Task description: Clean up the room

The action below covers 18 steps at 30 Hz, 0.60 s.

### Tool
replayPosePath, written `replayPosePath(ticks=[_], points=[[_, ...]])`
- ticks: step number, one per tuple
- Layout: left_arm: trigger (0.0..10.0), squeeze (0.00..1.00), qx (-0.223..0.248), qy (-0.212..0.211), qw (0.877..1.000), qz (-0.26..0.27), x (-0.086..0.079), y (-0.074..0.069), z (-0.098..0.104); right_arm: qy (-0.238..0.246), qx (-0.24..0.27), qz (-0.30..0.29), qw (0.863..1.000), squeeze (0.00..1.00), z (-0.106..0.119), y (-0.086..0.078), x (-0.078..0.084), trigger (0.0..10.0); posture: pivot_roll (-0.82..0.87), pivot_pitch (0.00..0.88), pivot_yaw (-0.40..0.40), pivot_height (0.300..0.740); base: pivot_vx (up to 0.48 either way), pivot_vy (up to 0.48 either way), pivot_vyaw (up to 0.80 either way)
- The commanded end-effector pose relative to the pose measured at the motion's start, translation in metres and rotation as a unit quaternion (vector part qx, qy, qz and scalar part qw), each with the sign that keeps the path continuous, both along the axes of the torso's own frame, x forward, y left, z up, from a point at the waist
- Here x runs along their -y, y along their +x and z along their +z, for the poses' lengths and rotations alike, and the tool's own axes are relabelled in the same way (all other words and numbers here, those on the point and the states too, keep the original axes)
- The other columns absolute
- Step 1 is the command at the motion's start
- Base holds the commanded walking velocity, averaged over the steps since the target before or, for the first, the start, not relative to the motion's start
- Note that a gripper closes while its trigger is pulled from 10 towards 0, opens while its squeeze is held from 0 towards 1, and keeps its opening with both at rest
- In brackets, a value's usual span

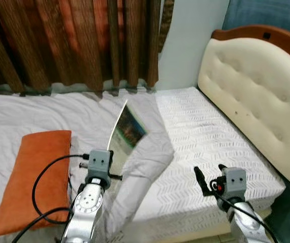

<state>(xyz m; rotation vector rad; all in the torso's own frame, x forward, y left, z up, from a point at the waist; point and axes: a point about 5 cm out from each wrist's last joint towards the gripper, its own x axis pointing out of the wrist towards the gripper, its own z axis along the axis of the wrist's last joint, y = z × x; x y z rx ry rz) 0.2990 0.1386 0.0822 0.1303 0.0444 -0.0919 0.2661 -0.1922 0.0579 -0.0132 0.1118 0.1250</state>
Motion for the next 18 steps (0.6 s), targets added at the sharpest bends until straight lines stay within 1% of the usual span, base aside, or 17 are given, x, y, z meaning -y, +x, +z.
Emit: replayPosePath(ticks=[1, 3, 13, 18], points=[[10.0, 0.0, 0.023, 0.013, 1.0, 0.004, -0.0027, 0.0036, 0.0097, 0.002, -0.002, 0.008, 1.0, 0.0, -0.0017, 0.0, -0.0033, 10.0, -0.03, 0.0, -0.038, 0.74, 0.277, -0.386, 0.0], [10.0, 0.0, 0.023, 0.016, 1.0, 0.004, -0.003, 0.0042, 0.0098, 0.002, -0.002, 0.007, 1.0, 0.0, -0.0027, -0.0009, -0.0034, 10.0, -0.04, 0.0, -0.034, 0.74, 0.274, -0.39, 0.0], [10.0, 0.0, 0.027, 0.033, 0.999, -0.008, -0.0035, 0.0108, 0.0132, -0.004, -0.002, 0.0, 1.0, 0.0, -0.0046, -0.0032, 0.0005, 10.0, -0.04, 0.0, -0.019, 0.74, 0.276, -0.389, 0.73], [10.0, 0.0, 0.026, 0.038, 0.999, -0.009, -0.0055, 0.0126, 0.0134, 0.001, -0.01, -0.008, 1.0, 0.0, -0.0082, -0.0054, 0.0011, 10.0, -0.04, 0.0, -0.012, 0.74, 0.277, -0.388, 0.0]])
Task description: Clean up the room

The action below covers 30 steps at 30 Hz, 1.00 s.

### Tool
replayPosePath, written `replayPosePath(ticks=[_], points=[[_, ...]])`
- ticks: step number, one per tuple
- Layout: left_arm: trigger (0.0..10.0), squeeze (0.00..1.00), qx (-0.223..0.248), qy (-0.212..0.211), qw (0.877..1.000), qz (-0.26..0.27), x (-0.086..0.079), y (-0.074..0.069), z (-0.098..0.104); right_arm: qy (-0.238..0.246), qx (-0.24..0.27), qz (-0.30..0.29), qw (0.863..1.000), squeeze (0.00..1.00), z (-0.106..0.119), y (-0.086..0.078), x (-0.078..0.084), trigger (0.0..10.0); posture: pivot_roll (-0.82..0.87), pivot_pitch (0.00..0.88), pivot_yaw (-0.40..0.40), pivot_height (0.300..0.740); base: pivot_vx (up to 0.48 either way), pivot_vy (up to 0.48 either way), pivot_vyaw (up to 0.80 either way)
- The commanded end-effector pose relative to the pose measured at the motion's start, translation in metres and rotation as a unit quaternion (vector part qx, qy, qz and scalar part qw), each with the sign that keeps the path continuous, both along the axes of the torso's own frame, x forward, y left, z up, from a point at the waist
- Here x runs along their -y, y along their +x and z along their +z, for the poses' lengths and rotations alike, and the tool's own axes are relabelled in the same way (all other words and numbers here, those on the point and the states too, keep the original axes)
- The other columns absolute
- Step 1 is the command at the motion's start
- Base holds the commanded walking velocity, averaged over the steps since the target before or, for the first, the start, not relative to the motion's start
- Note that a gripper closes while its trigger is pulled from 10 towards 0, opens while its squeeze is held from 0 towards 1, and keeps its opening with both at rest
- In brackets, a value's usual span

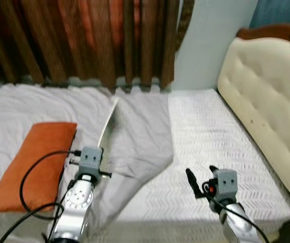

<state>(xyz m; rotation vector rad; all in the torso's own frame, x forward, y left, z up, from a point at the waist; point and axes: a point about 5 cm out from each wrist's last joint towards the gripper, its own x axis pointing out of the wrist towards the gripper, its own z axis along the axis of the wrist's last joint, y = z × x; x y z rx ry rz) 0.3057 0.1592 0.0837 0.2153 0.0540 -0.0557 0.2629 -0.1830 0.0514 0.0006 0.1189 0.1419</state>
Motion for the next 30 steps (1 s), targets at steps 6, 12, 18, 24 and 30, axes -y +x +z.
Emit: replayPosePath(ticks=[6, 12, 18, 24, 30], points=[[10.0, 0.0, 0.024, -0.008, 0.999, -0.039, 0.013, 0.007, 0.01, -0.008, -0.006, -0.015, 1.0, 0.0, -0.003, -0.005, 0.01, 10.0, -0.04, 0.0, -0.011, 0.74, 0.277, -0.389, 0.0], [10.0, 0.0, 0.024, -0.01, 0.999, -0.044, 0.01, 0.011, 0.011, -0.009, -0.005, -0.016, 1.0, 0.0, -0.004, -0.007, 0.009, 10.0, -0.05, 0.0, -0.008, 0.74, 0.277, -0.39, 0.0], [10.0, 0.0, 0.024, -0.004, 0.998, -0.063, 0.015, 0.013, 0.011, -0.009, -0.005, -0.015, 1.0, 0.0, -0.005, -0.009, 0.008, 10.0, -0.05, 0.0, -0.004, 0.74, 0.277, -0.387, 0.0], [10.0, 0.0, 0.021, -0.005, 0.997, -0.072, 0.019, 0.013, 0.009, -0.009, -0.008, -0.016, 1.0, 0.0, -0.007, -0.012, 0.007, 10.0, -0.06, 0.0, 0.002, 0.74, 0.277, -0.389, 0.0], [10.0, 0.0, 0.014, -0.011, 0.997, -0.076, 0.019, 0.015, 0.005, -0.009, -0.011, -0.015, 1.0, 0.0, -0.008, -0.016, 0.007, 10.0, -0.08, 0.0, 0.003, 0.74, 0.277, -0.389, 0.0]])
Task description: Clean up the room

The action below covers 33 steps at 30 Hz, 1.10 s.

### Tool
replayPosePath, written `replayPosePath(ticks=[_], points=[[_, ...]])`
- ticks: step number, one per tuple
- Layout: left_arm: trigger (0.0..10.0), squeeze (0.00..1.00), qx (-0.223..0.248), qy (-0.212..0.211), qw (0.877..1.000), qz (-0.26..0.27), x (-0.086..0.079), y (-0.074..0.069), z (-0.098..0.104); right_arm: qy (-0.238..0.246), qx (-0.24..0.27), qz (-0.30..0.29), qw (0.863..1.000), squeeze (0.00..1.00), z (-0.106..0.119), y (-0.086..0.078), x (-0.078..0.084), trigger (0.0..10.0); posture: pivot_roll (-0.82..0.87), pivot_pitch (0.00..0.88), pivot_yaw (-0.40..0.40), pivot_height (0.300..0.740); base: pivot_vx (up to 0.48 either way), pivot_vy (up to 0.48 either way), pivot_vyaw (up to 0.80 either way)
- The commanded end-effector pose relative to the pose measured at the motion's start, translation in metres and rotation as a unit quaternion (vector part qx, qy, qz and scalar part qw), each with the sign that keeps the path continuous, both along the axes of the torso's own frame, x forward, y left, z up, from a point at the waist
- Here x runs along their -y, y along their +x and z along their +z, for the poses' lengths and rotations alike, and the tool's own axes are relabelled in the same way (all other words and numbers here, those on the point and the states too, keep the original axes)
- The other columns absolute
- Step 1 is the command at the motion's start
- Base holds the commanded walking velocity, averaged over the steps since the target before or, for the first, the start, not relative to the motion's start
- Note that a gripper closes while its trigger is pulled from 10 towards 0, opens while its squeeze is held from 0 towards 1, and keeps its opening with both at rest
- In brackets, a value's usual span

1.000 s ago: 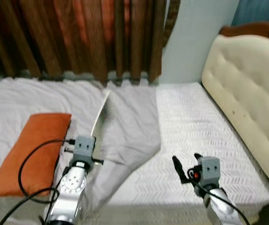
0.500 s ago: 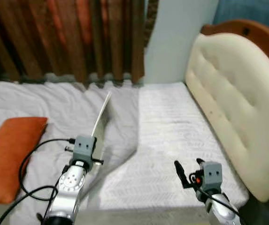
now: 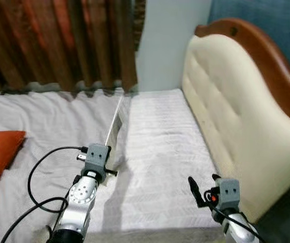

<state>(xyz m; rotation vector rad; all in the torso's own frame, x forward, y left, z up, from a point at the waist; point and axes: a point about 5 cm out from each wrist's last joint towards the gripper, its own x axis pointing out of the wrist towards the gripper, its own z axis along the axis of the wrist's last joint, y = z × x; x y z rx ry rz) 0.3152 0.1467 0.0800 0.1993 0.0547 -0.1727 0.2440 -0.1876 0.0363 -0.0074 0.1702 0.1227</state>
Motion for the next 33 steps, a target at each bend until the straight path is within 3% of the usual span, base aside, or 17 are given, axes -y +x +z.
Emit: replayPosePath(ticks=[1, 6, 7, 9, 12, 13, 14, 18, 19, 21, 22, 24, 25, 26, 28, 29, 33], points=[[10.0, 0.0, 0.006, -0.01, 1.0, -0.025, 0.01, 0.008, 0.005, -0.004, 0.012, -0.005, 1.0, 0.0, 0.007, 0.0, 0.003, 10.0, -0.09, 0.0, -0.007, 0.74, 0.382, -0.289, 0.0], [10.0, 0.0, -0.036, -0.022, 0.998, -0.05, 0.03, 0.016, -0.005, -0.01, 0.006, 0.003, 1.0, 0.0, 0.007, -0.011, 0.004, 10.0, -0.11, 0.025, -0.036, 0.74, 0.14, -0.058, 0.0], [10.0, 0.0, -0.064, -0.066, 0.994, -0.063, 0.045, 0.022, -0.007, -0.004, 0.002, 0.015, 1.0, 0.0, 0.012, -0.024, 0.003, 10.0, -0.15, 0.108, -0.068, 0.74, 0.0, 0.0, 0.0], [10.0, 0.0, -0.091, -0.13, 0.986, -0.051, 0.054, 0.031, -0.005, 0.019, -0.014, 0.078, 0.997, 0.0, 0.016, -0.04, -0.008, 10.0, -0.18, 0.164, -0.097, 0.74, 0.0, 0.0, 0.0], [10.0, 0.0, -0.121, -0.255, 0.959, -0.032, 0.065, 0.041, 0.003, 0.006, -0.045, 0.162, 0.986, 0.0, 0.028, -0.075, -0.019, 10.0, -0.3, 0.296, -0.18, 0.74, 0.0, 0.0, 0.0], [10.0, 0.0, -0.121, -0.255, 0.959, -0.032, 0.065, 0.041, 0.003, 0.006, -0.045, 0.162, 0.986, 0.0, 0.028, -0.075, -0.019, 10.0, -0.3, 0.296, -0.18, 0.74, 0.0, 0.0, 0.0], [10.0, 0.0, -0.136, -0.318, 0.938, -0.016, 0.067, 0.043, 0.004, 0.0, -0.066, 0.172, 0.983, 0.0, 0.032, -0.094, -0.016, 10.0, -0.35, 0.345, -0.199, 0.74, 0.0, 0.0, 0.0], [10.0, 0.0, -0.16, -0.401, 0.901, 0.045, 0.057, 0.043, -0.005, -0.017, -0.114, 0.159, 0.98, 0.0, 0.042, -0.133, -0.002, 10.0, -0.45, 0.432, -0.245, 0.74, 0.0, 0.0, 0.0], [10.0, 0.0, -0.164, -0.402, 0.899, 0.058, 0.052, 0.042, -0.008, -0.019, -0.124, 0.153, 0.98, 0.0, 0.044, -0.14, -0.001, 10.0, -0.47, 0.442, -0.245, 0.74, 0.0, 0.0, 0.0], [10.0, 0.0, -0.17, -0.341, 0.92, 0.094, 0.032, 0.039, -0.017, -0.017, -0.132, 0.148, 0.98, 0.0, 0.05, -0.147, -0.004, 10.0, -0.49, 0.461, -0.24, 0.74, 0.0, 0.0, 0.0], [10.0, 0.0, -0.168, -0.293, 0.933, 0.125, 0.014, 0.038, -0.022, -0.011, -0.137, 0.148, 0.979, 0.0, 0.052, -0.15, -0.008, 10.0, -0.48, 0.463, -0.228, 0.74, 0.0, 0.0, 0.0], [10.0, 0.0, -0.162, -0.265, 0.939, 0.146, -0.001, 0.036, -0.023, -0.008, -0.139, 0.149, 0.979, 0.0, 0.053, -0.151, -0.01, 10.0, -0.46, 0.461, -0.216, 0.74, 0.0, 0.0, 0.0], [10.0, 0.0, -0.151, -0.227, 0.947, 0.172, -0.023, 0.035, -0.023, -0.003, -0.137, 0.146, 0.98, 0.0, 0.053, -0.15, -0.011, 10.0, -0.45, 0.456, -0.208, 0.74, 0.0, 0.0, 0.0], [10.0, 0.0, -0.151, -0.227, 0.947, 0.172, -0.023, 0.035, -0.023, -0.003, -0.137, 0.146, 0.98, 0.0, 0.053, -0.15, -0.011, 10.0, -0.45, 0.456, -0.208, 0.74, 0.0, 0.0, 0.0], [10.0, 0.0, -0.141, -0.189, 0.951, 0.2, -0.049, 0.032, -0.022, 0.004, -0.133, 0.138, 0.982, 0.0, 0.054, -0.146, -0.011, 10.0, -0.43, 0.45, -0.195, 0.74, 0.0, 0.0, 0.0], [10.0, 0.0, -0.141, -0.189, 0.951, 0.2, -0.049, 0.032, -0.022, 0.004, -0.133, 0.138, 0.982, 0.0, 0.054, -0.146, -0.011, 10.0, -0.43, 0.45, -0.195, 0.74, 0.0, 0.0, 0.0], [10.0, 0.0, -0.128, -0.196, 0.939, 0.254, -0.082, 0.027, -0.02, 0.004, -0.134, 0.136, 0.982, 0.0, 0.053, -0.141, -0.012, 10.0, -0.41, 0.437, -0.186, 0.74, 0.0, 0.0, 0.0]])
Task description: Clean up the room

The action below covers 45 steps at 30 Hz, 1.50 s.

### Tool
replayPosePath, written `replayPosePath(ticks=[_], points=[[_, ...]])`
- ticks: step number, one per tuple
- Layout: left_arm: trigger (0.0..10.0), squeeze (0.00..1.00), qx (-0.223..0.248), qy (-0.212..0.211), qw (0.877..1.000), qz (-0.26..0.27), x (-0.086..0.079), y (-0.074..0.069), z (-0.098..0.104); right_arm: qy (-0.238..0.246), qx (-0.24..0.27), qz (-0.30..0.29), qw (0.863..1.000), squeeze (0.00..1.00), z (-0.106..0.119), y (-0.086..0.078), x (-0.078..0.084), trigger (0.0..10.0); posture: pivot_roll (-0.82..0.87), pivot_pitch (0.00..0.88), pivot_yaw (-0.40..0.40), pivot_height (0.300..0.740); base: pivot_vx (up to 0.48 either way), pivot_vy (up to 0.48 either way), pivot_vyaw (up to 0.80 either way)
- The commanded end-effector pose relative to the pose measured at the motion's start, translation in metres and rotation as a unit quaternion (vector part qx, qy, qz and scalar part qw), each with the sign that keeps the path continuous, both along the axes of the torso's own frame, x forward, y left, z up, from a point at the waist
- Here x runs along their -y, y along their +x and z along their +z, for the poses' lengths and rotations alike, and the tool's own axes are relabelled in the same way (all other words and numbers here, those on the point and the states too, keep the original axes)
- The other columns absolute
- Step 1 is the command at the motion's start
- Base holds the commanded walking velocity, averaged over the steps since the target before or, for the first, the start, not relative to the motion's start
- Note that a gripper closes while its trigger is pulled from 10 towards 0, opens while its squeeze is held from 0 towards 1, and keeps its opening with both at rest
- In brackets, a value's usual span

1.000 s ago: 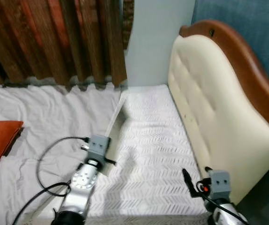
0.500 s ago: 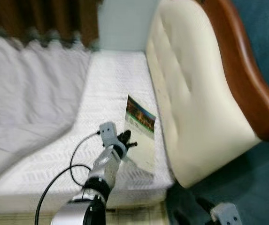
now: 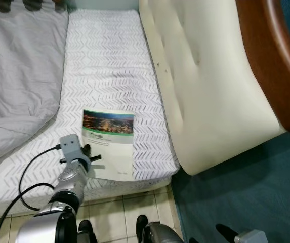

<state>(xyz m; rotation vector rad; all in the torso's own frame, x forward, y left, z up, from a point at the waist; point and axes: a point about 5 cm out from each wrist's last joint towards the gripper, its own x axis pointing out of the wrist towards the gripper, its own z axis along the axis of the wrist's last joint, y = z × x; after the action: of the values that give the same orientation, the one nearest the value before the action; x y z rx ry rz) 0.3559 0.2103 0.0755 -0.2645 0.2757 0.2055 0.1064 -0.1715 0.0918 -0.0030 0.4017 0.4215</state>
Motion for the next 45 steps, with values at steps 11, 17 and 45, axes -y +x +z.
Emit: replayPosePath(ticks=[11, 17, 45], points=[[10.0, 0.0, -0.031, -0.077, 0.993, 0.087, -0.007, -0.011, -0.017, -0.005, -0.013, -0.012, 1.0, 0.0, -0.004, 0.003, 0.002, 10.0, -0.4, 0.423, -0.181, 0.74, 0.0, 0.0, 0.0], [10.0, 0.0, -0.024, -0.067, 0.996, 0.059, 0.005, -0.002, -0.007, -0.006, -0.014, -0.015, 1.0, 0.0, -0.002, 0.001, 0.0, 10.0, -0.44, 0.424, -0.176, 0.74, 0.0, 0.0, 0.0], [10.0, 1.0, -0.01, -0.039, 0.998, 0.038, -0.001, 0.004, 0.003, -0.006, -0.036, -0.024, 0.999, 0.0, -0.015, -0.004, 0.0, 10.0, -0.4, 0.359, -0.123, 0.74, 0.0, 0.0, 0.0]])
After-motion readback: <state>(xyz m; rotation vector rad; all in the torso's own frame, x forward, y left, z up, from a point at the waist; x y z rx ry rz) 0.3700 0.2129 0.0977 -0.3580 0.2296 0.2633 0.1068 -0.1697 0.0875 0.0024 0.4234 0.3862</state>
